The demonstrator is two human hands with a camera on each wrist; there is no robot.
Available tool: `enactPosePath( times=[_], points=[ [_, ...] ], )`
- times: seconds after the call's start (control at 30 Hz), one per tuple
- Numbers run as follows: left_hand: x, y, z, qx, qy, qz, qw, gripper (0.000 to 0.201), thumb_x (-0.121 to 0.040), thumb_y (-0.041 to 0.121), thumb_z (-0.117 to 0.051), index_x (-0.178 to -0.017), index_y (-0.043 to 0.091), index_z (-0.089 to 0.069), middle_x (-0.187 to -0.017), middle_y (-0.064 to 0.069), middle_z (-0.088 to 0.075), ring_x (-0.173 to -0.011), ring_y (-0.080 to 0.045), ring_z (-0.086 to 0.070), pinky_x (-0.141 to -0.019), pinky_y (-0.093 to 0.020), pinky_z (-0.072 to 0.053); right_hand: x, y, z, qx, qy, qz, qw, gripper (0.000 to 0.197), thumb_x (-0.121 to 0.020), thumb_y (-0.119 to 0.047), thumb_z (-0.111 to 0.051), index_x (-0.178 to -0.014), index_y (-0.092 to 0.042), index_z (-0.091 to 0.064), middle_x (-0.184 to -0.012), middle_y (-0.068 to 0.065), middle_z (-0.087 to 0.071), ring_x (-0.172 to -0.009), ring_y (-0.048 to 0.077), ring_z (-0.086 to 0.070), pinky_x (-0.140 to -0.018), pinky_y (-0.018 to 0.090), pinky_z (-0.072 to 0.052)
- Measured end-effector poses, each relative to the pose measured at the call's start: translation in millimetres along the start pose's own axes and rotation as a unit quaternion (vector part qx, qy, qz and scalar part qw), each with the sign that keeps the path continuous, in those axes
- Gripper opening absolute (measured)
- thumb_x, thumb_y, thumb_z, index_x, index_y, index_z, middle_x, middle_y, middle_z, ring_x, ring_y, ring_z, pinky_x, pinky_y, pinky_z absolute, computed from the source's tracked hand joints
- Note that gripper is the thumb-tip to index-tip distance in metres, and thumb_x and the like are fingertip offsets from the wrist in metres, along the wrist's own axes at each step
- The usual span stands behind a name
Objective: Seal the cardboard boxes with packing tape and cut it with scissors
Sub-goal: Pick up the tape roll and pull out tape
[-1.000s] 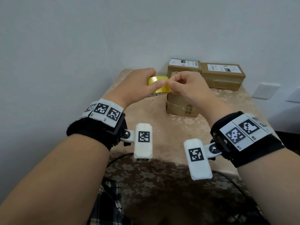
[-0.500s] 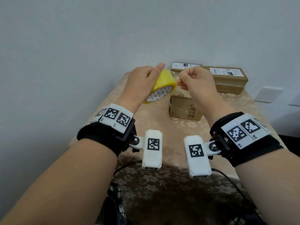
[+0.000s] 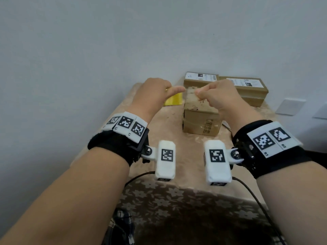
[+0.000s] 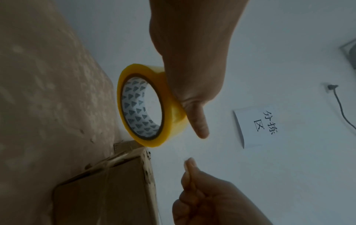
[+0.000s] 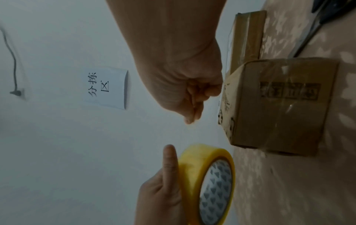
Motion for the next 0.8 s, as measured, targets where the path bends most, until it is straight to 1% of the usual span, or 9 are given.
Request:
enactPosePath(
  times=[0.03, 0.13, 0.2, 0.23, 0.27, 0.33, 0.43, 0.63, 0.8],
  points=[
    [-2, 1, -4, -0.032, -0.011, 0.003, 0.999, 0.062, -0.089, 0.060, -0.042, -0.054, 0.009, -0.039, -0.052, -0.004, -0.039, -0.059, -0.023, -0.041, -0.061, -0.039, -0.032, -2, 0, 3, 0.010, 0.005, -0.001, 1.000, 0.014, -0.086, -0.010, -0.068, -0.081, 0.003, -0.070, -0.094, 0.004, -0.070, -0.069, -0.001, -0.050, -0.076, 0.022, -0.045],
    [-7, -8, -17, -0.095, -0.054, 0.037, 0.993, 0.060, -0.094, 0.055, -0.038, -0.052, 0.012, -0.034, -0.053, -0.004, -0.037, -0.057, -0.023, -0.041, -0.060, -0.034, -0.031, -5, 1, 5, 0.079, 0.007, 0.005, 0.997, 0.019, -0.088, -0.009, -0.064, -0.091, 0.010, -0.069, -0.093, 0.008, -0.070, -0.071, -0.004, -0.052, -0.050, 0.008, -0.036],
    [-13, -8, -29, -0.130, -0.086, 0.031, 0.987, 0.061, -0.096, 0.055, -0.033, -0.053, 0.012, -0.032, -0.054, -0.005, -0.038, -0.059, -0.025, -0.044, -0.062, -0.034, -0.035, -9, 8, 6, 0.124, 0.018, -0.004, 0.992, 0.025, -0.088, -0.010, -0.064, -0.096, 0.014, -0.066, -0.101, 0.017, -0.070, -0.083, 0.008, -0.062, -0.044, 0.006, -0.039],
    [-17, -5, -34, -0.157, -0.100, 0.018, 0.982, 0.061, -0.096, 0.054, -0.030, -0.053, 0.011, -0.032, -0.055, -0.004, -0.038, -0.058, -0.025, -0.045, -0.060, -0.033, -0.035, -11, 13, 7, 0.135, 0.024, -0.012, 0.990, 0.026, -0.087, -0.012, -0.066, -0.095, 0.014, -0.067, -0.105, 0.019, -0.069, -0.092, 0.018, -0.064, -0.048, 0.011, -0.042],
    [-20, -1, -37, -0.174, -0.105, 0.007, 0.979, 0.061, -0.097, 0.053, -0.029, -0.053, 0.011, -0.032, -0.055, -0.004, -0.038, -0.055, -0.024, -0.043, -0.057, -0.032, -0.034, -14, 17, 8, 0.140, 0.027, -0.020, 0.990, 0.025, -0.087, -0.014, -0.068, -0.092, 0.010, -0.069, -0.104, 0.016, -0.070, -0.097, 0.022, -0.065, -0.053, 0.016, -0.043],
    [-27, 6, -39, -0.189, -0.109, -0.003, 0.976, 0.061, -0.098, 0.051, -0.031, -0.053, 0.011, -0.034, -0.055, -0.003, -0.039, -0.050, -0.018, -0.039, -0.051, -0.031, -0.028, -18, 22, 11, 0.148, 0.032, -0.034, 0.988, 0.017, -0.086, -0.017, -0.070, -0.085, 0.000, -0.071, -0.097, 0.006, -0.070, -0.095, 0.017, -0.062, -0.064, 0.021, -0.043],
    [-33, 14, -38, -0.220, -0.122, -0.020, 0.968, 0.059, -0.098, 0.049, -0.035, -0.053, 0.010, -0.036, -0.055, -0.002, -0.040, -0.049, -0.016, -0.038, -0.047, -0.029, -0.027, -20, 23, 14, 0.165, 0.042, -0.042, 0.985, 0.014, -0.086, -0.020, -0.070, -0.086, -0.007, -0.072, -0.099, 0.005, -0.068, -0.097, 0.018, -0.059, -0.077, 0.027, -0.045],
    [-32, 22, -43, -0.263, -0.169, -0.032, 0.949, 0.058, -0.099, 0.049, -0.033, -0.055, 0.010, -0.037, -0.057, -0.002, -0.041, -0.050, -0.015, -0.038, -0.046, -0.026, -0.028, -15, 24, 13, 0.200, 0.055, -0.017, 0.978, 0.015, -0.089, -0.018, -0.066, -0.089, -0.006, -0.073, -0.099, 0.009, -0.070, -0.098, 0.022, -0.062, -0.076, 0.028, -0.046],
    [-25, 27, -42, -0.283, -0.176, -0.017, 0.943, 0.054, -0.100, 0.046, -0.031, -0.059, 0.012, -0.038, -0.062, 0.000, -0.043, -0.052, -0.012, -0.039, -0.045, -0.025, -0.026, -15, 27, 11, 0.213, 0.045, -0.006, 0.976, 0.017, -0.089, -0.016, -0.066, -0.085, -0.001, -0.073, -0.096, 0.008, -0.071, -0.096, 0.021, -0.063, -0.077, 0.030, -0.049]
  ],
)
Point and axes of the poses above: each hand's wrist, its own x-axis away from the middle knuckle, its own z-axis out of the back of the hand, y = z × x, the point moved 8 cm from there along -x, towards the middle knuckle
